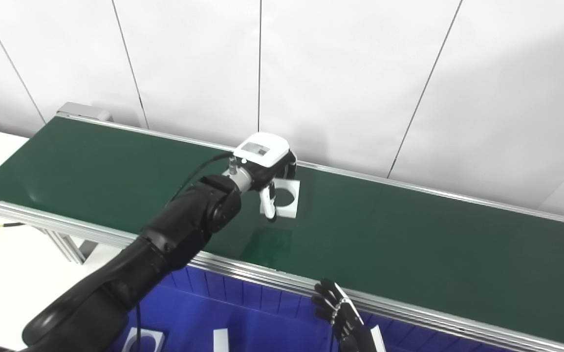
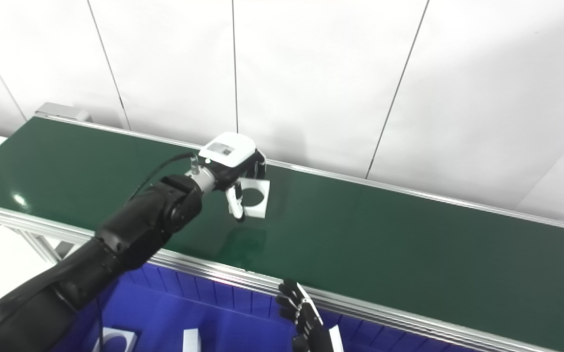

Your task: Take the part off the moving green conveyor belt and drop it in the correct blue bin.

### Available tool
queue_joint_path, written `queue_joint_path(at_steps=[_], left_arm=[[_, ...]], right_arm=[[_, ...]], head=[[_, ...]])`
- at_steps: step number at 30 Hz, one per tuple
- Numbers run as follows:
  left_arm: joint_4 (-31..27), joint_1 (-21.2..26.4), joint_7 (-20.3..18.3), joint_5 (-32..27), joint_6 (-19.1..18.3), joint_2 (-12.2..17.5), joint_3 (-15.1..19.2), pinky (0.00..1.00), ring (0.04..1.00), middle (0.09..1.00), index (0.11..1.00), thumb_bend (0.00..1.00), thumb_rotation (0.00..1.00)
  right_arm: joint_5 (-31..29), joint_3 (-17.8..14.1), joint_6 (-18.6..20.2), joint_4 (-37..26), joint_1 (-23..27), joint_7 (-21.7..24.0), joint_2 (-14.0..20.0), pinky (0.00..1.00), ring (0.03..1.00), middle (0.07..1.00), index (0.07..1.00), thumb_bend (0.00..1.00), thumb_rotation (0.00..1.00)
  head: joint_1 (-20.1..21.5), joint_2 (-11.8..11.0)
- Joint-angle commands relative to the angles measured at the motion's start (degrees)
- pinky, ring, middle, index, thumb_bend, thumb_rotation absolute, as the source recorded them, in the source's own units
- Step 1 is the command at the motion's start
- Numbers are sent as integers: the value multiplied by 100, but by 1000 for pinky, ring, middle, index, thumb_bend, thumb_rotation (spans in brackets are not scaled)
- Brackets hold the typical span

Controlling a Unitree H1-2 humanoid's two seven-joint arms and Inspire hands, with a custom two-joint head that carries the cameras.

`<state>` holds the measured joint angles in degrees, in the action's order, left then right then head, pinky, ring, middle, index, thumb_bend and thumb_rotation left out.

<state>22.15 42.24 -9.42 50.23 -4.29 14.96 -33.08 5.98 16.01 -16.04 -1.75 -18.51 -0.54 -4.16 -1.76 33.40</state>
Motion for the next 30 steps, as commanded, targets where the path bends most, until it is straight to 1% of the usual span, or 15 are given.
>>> queue_joint_path(at_steps=[1, 3, 4, 6, 8, 10, 11, 12, 13, 14, 16, 18, 25, 28, 30], left_arm=[[-605, -48, -141, -47, -122, 198, 205, 272, 356, 419, 522, 519, 0], [-1028, -203, -324, -90, -158, 291, 342, 268, 349, 413, 524, 518, 0], [-1227, -276, -425, -108, -186, 329, 407, 246, 319, 450, 503, 522, 0], [-1837, -483, -689, -175, -271, 467, 579, 220, 288, 469, 491, 524, 0], [-2356, -674, -919, -211, -332, 578, 727, 236, 306, 475, 488, 525, 0], [-2652, -796, -1059, -221, -342, 629, 832, 256, 328, 424, 512, 519, 0], [-2824, -890, -1086, -264, -304, 670, 908, 248, 318, 455, 497, 522, 0], [-3004, -972, -1142, -296, -312, 709, 986, 248, 318, 427, 504, 519, 0], [-3187, -1060, -1194, -326, -307, 760, 1067, 254, 324, 415, 508, 518, 0], [-3361, -1135, -1244, -358, -316, 800, 1159, 268, 340, 413, 515, 517, 0], [-3828, -1325, -1499, -391, -490, 922, 1370, 277, 345, 413, 521, 517, 0], [-4251, -1502, -1820, -390, -707, 1016, 1540, 302, 369, 422, 523, 517, 0], [-5050, -2066, -2493, -335, -945, 1199, 1817, 235, 303, 401, 522, 515, 0], [-5342, -2307, -2768, -280, -1042, 1238, 1916, 295, 364, 429, 519, 518, 0], [-5510, -2434, -2916, -229, -1090, 1227, 1960, 296, 362, 424, 518, 518, 0]], right_arm=[[-57, 42, -141, -107, 37, 71, -92, 804, 835, 872, 895, 852, 1000], [-76, 38, -150, -101, 52, 75, -87, 805, 836, 872, 898, 857, 1000], [-88, 38, -159, -98, 62, 81, -83, 807, 835, 878, 892, 851, 1000], [-112, 32, -187, -93, 82, 91, -67, 807, 835, 881, 889, 848, 1000], [-115, 18, -145, -128, 80, 81, -62, 806, 836, 875, 894, 855, 1000], [-113, 6, -76, -181, 75, 71, -65, 806, 839, 867, 899, 868, 1000], [-120, 1, -10, -229, 67, 65, -77, 807, 840, 868, 901, 876, 1000], [-127, -2, 50, -283, 61, 63, -82, 809, 844, 866, 901, 890, 1000], [-126, -6, 91, -322, 55, 60, -84, 811, 847, 870, 903, 898, 1000], [-130, -13, 126, -366, 53, 60, -79, 812, 849, 875, 905, 906, 1000], [-217, -41, 170, -449, 57, 93, -47, 822, 845, 885, 902, 906, 1000], [-319, -76, 216, -530, 70, 131, -8, 827, 843, 889, 900, 906, 1000], [-484, -194, 411, -740, 137, 188, 109, 805, 824, 878, 888, 899, 1000], [-574, -258, 459, -773, 193, 233, 156, 796, 819, 873, 883, 907, 998], [-623, -299, 502, -792, 231, 256, 179, 791, 817, 874, 882, 912, 996]], head=[[-23, -10], [-39, 1], [-39, 1], [-111, 44], [-155, 80], [-211, 139], [-229, 166], [-283, 256], [-283, 256], [-367, 380], [-461, 513], [-552, 538], [-809, 731], [-890, 806], [-954, 875]])
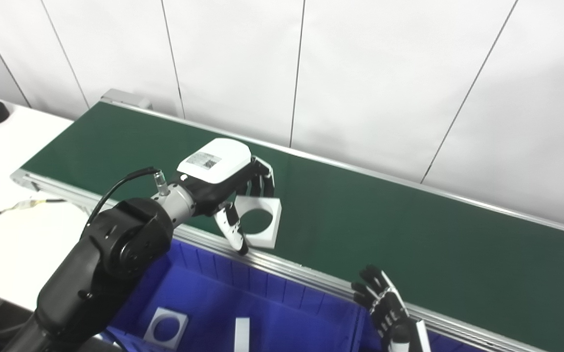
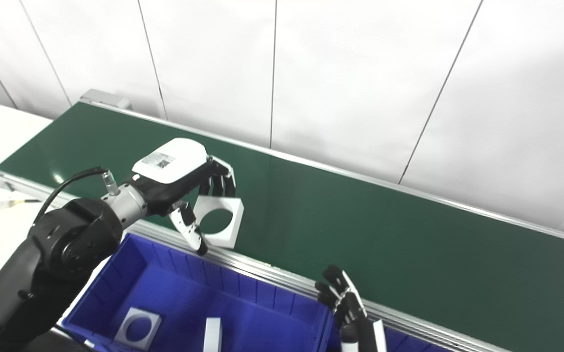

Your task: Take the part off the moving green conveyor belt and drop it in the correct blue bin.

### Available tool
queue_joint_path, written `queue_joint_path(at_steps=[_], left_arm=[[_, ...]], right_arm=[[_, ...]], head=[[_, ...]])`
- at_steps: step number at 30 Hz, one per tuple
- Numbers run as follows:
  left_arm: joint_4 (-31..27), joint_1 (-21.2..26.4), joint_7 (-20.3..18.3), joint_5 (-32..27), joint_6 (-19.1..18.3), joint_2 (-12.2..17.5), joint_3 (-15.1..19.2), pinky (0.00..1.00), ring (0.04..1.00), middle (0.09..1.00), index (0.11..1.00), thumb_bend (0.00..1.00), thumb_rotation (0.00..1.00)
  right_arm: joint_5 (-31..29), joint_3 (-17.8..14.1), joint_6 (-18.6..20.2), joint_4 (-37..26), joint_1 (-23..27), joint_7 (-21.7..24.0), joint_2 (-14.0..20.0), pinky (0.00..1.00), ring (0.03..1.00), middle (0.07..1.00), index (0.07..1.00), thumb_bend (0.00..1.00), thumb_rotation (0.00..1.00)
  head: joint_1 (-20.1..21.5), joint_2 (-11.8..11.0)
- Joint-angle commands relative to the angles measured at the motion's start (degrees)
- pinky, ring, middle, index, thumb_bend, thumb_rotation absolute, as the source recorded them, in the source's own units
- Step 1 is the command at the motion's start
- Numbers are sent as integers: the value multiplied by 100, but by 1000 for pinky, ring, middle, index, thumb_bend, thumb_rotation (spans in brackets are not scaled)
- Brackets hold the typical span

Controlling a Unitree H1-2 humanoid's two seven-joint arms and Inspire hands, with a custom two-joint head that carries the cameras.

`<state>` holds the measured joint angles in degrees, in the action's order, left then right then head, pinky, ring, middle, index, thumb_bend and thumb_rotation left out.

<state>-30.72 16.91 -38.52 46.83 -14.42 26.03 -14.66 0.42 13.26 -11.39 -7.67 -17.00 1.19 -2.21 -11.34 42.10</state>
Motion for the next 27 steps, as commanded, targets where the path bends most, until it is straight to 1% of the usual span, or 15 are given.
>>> queue_joint_path(at_steps=[1, 4, 5, 8, 9, 12, 13, 16, 17, 18, 20, 21, 22, 25, 27], left_arm=[[-279, 65, -59, 124, -85, 110, 135, 293, 358, 420, 518, 518, 0], [-403, -53, -152, 144, -60, 91, 182, 283, 349, 416, 518, 518, 0], [-467, -107, -197, 159, -69, 77, 190, 278, 346, 414, 518, 517, 0], [-619, -225, -349, 189, -177, -9, 216, 245, 317, 402, 519, 515, 0], [-643, -283, -356, 193, -198, -51, 230, 222, 289, 445, 499, 520, 0], [-682, -495, -283, 249, -211, -195, 276, 145, 200, 469, 486, 524, 0], [-686, -542, -263, 266, -200, -232, 293, 132, 186, 471, 485, 524, 0], [-671, -876, -149, 332, -207, -408, 357, 159, 222, 473, 485, 524, 0], [-656, -993, -95, 336, -191, -469, 373, 200, 269, 440, 501, 520, 0], [-627, -1112, -42, 348, -149, -511, 370, 215, 283, 462, 492, 522, 0], [-598, -1267, 6, 384, -98, -571, 372, 247, 316, 417, 512, 517, 0], [-556, -1372, 54, 438, -69, -613, 346, 257, 325, 408, 516, 516, 0], [-527, -1439, 83, 479, -48, -647, 333, 230, 291, 447, 498, 521, 0], [-368, -1621, 279, 663, 140, -704, 225, 218, 283, 472, 487, 524, 0], [-230, -1709, 429, 765, 304, -699, 129, 240, 309, 419, 511, 517, 0]], right_arm=[[-76, -38, 65, -219, 93, 89, -8, 790, 817, 874, 882, 913, 996], [-89, -77, 136, -267, 121, 95, -7, 789, 810, 875, 880, 918, 1000], [-108, -90, 168, -292, 136, 103, -4, 789, 809, 876, 879, 917, 1000], [-198, -123, 299, -391, 180, 128, 4, 790, 810, 878, 879, 909, 998], [-217, -130, 338, -418, 190, 132, 8, 792, 811, 881, 879, 909, 996], [-261, -144, 400, -483, 211, 136, 6, 792, 814, 885, 880, 905, 993], [-275, -146, 405, -492, 214, 137, 6, 790, 814, 884, 878, 906, 990], [-297, -147, 380, -475, 245, 153, 23, 781, 816, 884, 877, 909, 983], [-297, -150, 383, -475, 247, 150, 23, 779, 814, 883, 876, 915, 982], [-283, -149, 396, -483, 243, 145, 24, 778, 812, 882, 875, 918, 980], [-262, -145, 420, -509, 233, 141, 25, 783, 815, 884, 877, 907, 988], [-255, -142, 432, -521, 229, 137, 21, 784, 815, 885, 878, 904, 991], [-252, -141, 439, -528, 227, 134, 17, 785, 814, 885, 879, 901, 991], [-242, -136, 470, -546, 226, 131, 14, 784, 813, 884, 878, 899, 992], [-262, -136, 470, -543, 229, 133, 5, 783, 812, 883, 877, 895, 989]], head=[[-62, 59], [-119, 121], [-172, 202], [-284, 348], [-284, 348], [-295, 404], [-295, 404], [-321, 394], [-323, 403], [-323, 403], [-307, 413], [-299, 427], [-299, 427], [-303, 429], [-306, 424]])
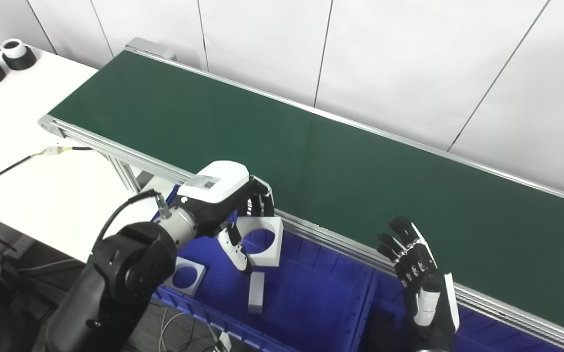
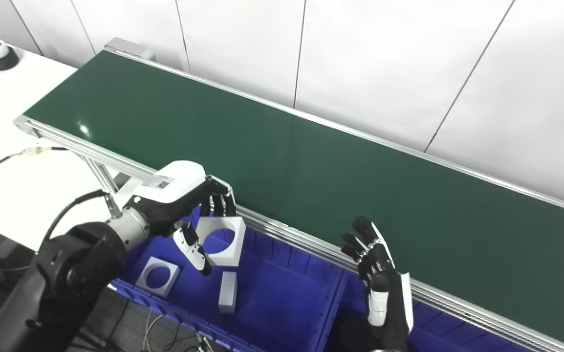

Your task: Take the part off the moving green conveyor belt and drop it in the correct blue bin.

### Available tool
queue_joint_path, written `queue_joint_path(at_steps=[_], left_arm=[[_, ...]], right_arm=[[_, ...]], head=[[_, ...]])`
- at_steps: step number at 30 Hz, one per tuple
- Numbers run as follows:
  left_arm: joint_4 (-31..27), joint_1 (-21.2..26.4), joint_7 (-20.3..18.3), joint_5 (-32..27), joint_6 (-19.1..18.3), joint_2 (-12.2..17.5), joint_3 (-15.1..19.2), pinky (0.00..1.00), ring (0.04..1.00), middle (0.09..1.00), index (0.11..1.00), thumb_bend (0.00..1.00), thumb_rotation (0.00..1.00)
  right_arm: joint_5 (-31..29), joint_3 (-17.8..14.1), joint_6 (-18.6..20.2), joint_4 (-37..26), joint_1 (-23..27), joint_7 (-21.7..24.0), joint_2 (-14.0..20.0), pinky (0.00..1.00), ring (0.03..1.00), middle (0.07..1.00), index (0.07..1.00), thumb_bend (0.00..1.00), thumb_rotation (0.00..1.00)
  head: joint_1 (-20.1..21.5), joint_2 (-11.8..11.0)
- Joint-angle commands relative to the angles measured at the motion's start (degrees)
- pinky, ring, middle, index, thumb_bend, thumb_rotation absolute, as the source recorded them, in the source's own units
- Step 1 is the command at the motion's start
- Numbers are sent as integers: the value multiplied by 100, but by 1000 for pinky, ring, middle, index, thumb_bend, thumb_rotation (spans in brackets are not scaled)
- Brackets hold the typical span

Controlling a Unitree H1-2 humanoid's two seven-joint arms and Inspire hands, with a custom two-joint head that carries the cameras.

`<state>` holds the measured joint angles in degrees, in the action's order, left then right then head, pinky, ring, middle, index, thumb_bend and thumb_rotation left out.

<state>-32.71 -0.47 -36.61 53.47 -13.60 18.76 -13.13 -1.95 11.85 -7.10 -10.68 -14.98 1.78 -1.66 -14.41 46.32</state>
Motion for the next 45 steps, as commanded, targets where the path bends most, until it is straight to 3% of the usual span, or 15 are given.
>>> queue_joint_path(at_steps=[1, 3, 7, 13, 22, 25, 31, 35, 40, 43, 44, 45], left_arm=[[75, -38, 366, 164, 313, 18, -88, 244, 312, 448, 499, 520, 0], [247, -166, 623, 281, 465, -6, -189, 256, 335, 416, 516, 517, 0], [829, -422, 1613, 455, 1059, 41, -346, 302, 364, 418, 519, 518, 0], [1557, -521, 2533, 478, 1605, 90, -387, 346, 408, 441, 519, 519, 0], [2336, -411, 3409, 774, 1710, -4, -515, 368, 440, 468, 505, 522, 0], [2479, -345, 3507, 815, 1601, -54, -510, 368, 441, 466, 509, 521, 0], [2592, -227, 3644, 737, 1395, -202, -342, 314, 353, 409, 521, 516, 0], [2621, -202, 3670, 708, 1366, -211, -311, 336, 380, 422, 525, 517, 0], [2597, -201, 3630, 718, 1343, -205, -322, 305, 346, 409, 525, 515, 0], [2546, -213, 3509, 722, 1297, -193, -334, 356, 423, 453, 515, 521, 0], [2509, -217, 3426, 771, 1275, -167, -361, 390, 467, 516, 504, 522, 34], [2465, -220, 3319, 843, 1240, -134, -396, 466, 550, 602, 590, 845, 155]], right_arm=[[-21, 4, 33, -231, 29, 71, -53, 784, 812, 883, 877, 893, 986], [2, 10, 23, -219, 30, 61, -64, 781, 812, 882, 877, 893, 988], [31, 31, 32, -219, 36, 58, -84, 787, 817, 888, 881, 894, 987], [80, 35, 100, -238, 45, 28, -134, 782, 814, 881, 877, 906, 986], [133, 48, 116, -295, 22, 30, -151, 778, 808, 881, 878, 904, 988], [131, 48, 114, -298, 14, 37, -143, 777, 807, 881, 877, 911, 983], [169, 70, 137, -358, -33, 47, -115, 776, 802, 880, 878, 913, 987], [208, 81, 152, -364, -44, 35, -113, 774, 800, 880, 879, 911, 992], [232, 86, 165, -367, -42, 30, -127, 776, 802, 881, 879, 916, 987], [236, 82, 150, -349, -38, 35, -132, 775, 803, 880, 880, 909, 986], [230, 82, 148, -343, -38, 40, -133, 776, 803, 881, 880, 910, 985], [229, 83, 146, -341, -41, 44, -131, 779, 804, 883, 881, 910, 985]], head=[[2, 2], [29, 2], [54, -16], [68, -15], [111, -30], [142, -43], [168, -43], [183, -55], [201, -54], [207, -58], [218, -62], [218, -62]])
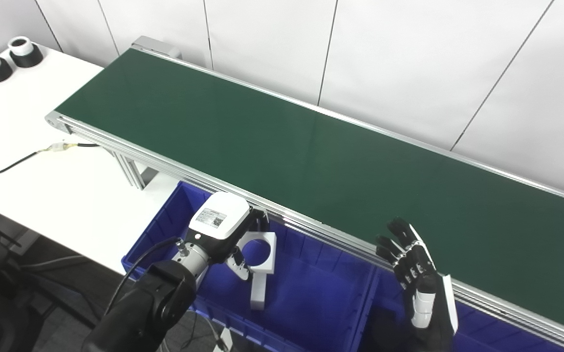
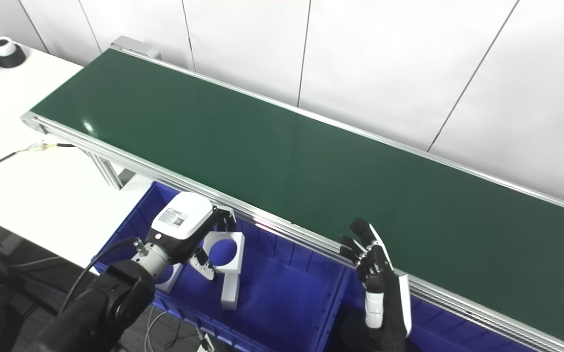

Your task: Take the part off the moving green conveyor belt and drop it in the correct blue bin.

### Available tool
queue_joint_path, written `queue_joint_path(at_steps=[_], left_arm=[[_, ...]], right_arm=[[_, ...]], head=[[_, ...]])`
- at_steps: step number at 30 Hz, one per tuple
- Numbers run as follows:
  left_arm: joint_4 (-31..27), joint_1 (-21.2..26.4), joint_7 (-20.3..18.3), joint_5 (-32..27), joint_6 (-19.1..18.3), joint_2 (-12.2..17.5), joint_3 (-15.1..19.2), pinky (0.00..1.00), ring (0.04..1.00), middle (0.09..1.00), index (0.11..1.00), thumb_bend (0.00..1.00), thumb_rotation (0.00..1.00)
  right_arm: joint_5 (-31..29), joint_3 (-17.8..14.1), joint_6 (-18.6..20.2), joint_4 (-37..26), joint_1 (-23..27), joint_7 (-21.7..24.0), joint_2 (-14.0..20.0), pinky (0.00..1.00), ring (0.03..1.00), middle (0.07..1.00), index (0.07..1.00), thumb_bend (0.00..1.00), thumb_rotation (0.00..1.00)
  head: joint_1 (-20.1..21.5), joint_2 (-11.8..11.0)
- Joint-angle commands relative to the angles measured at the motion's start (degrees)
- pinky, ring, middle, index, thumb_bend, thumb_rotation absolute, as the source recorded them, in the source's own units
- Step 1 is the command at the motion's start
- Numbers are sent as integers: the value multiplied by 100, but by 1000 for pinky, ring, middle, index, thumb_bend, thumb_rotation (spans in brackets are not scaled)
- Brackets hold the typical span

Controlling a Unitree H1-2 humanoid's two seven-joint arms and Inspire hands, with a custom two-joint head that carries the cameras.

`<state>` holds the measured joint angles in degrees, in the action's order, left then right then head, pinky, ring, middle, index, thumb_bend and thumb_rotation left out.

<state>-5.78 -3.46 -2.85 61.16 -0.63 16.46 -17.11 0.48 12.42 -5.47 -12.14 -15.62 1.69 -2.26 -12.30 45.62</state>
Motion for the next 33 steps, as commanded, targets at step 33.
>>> queue_joint_path(at_steps=[33], left_arm=[[-939, 44, 469, -551, 656, -375, -335, 601, 657, 710, 695, 1000, 379]], right_arm=[[-512, -365, -246, 54, 15, 210, 301, 782, 810, 886, 881, 909, 983]], head=[[73, -117]])
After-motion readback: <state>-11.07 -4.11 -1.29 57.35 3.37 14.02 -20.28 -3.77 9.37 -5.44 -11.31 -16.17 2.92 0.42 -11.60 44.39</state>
